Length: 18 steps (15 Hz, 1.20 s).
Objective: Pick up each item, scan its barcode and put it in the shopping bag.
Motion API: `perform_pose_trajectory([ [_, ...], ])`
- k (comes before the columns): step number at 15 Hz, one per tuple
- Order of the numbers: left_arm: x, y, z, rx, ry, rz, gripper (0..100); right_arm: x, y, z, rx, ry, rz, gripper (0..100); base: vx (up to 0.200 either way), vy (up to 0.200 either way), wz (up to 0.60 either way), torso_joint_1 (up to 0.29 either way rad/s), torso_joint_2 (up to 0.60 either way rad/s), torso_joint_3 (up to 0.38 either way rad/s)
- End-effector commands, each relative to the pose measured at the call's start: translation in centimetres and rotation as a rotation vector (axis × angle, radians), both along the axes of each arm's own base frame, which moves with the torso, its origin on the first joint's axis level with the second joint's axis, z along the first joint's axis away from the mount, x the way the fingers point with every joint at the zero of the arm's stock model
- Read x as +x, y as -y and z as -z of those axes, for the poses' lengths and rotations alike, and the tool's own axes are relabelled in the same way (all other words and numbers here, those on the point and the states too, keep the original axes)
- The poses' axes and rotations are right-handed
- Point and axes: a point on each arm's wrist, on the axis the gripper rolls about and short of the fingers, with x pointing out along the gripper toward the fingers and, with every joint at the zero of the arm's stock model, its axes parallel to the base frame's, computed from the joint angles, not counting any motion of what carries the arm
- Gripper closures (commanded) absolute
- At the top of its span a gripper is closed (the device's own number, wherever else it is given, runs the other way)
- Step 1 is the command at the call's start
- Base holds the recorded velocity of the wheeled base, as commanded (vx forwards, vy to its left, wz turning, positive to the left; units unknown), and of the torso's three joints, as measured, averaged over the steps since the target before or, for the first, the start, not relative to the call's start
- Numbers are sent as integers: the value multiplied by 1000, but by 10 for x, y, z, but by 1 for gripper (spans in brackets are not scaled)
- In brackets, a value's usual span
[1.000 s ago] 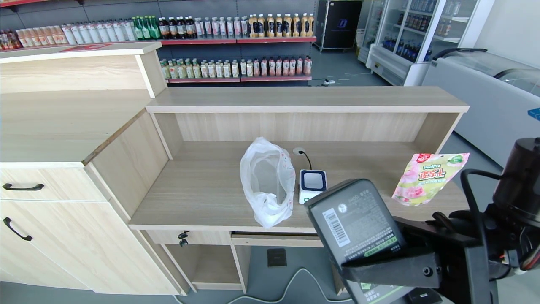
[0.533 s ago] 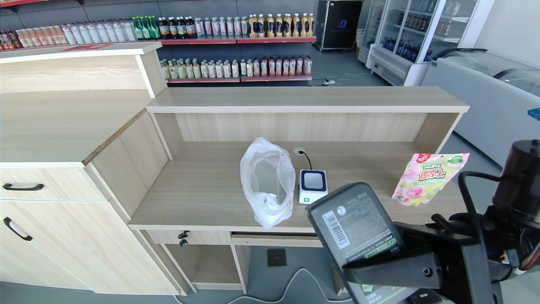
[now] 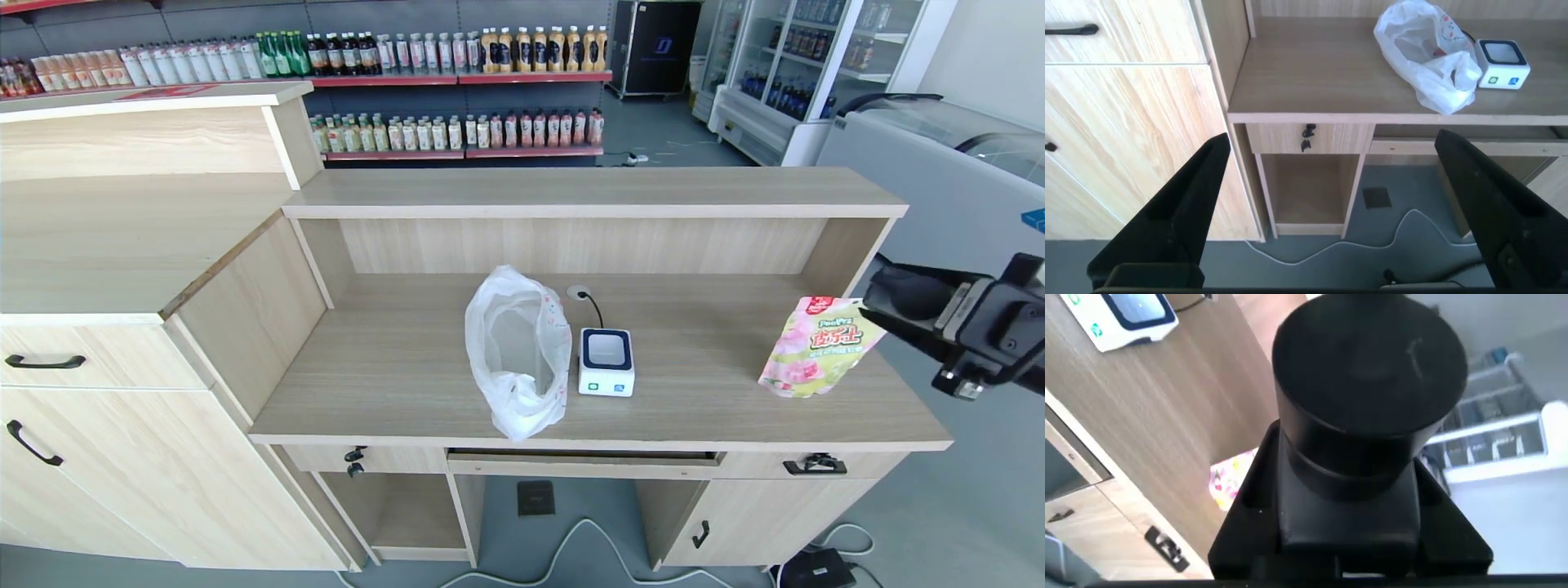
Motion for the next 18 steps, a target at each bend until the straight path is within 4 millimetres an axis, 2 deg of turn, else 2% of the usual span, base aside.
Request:
perform_pose_trajectory([
  [1, 0, 0, 0, 0, 0, 0, 0, -21, 40, 7, 195, -57, 334, 100, 0, 0, 0, 0, 0, 0],
  [3, 0, 0, 0, 0, 0, 0, 0, -26, 58, 10, 294, -74, 442, 100, 0, 0, 0, 0, 0, 0],
  [6, 0, 0, 0, 0, 0, 0, 0, -24, 58, 14, 406, -107, 418, 100, 0, 0, 0, 0, 0, 0],
  [9, 0, 0, 0, 0, 0, 0, 0, -22, 52, 16, 477, -129, 383, 100, 0, 0, 600, 1, 4, 2],
  [11, 0, 0, 0, 0, 0, 0, 0, 4, 42, 1, 647, -110, 463, 100, 0, 0, 600, 0, 0, 2],
  [12, 0, 0, 0, 0, 0, 0, 0, 26, 32, -5, 785, -127, 515, 100, 0, 0, 600, 2, 7, 2],
  [14, 0, 0, 0, 0, 0, 0, 0, 61, 20, -11, 1066, -268, 468, 100, 0, 0, 0, 0, 0, 0],
  [16, 0, 0, 0, 0, 0, 0, 0, 82, 25, -3, 1243, -396, 374, 100, 0, 0, 0, 0, 0, 0],
  [17, 0, 0, 0, 0, 0, 0, 0, 102, 28, 14, 1346, -512, 363, 100, 0, 0, 0, 0, 0, 0],
  [18, 0, 0, 0, 0, 0, 0, 0, 113, 30, 26, 1350, -551, 387, 100, 0, 0, 0, 0, 0, 0],
])
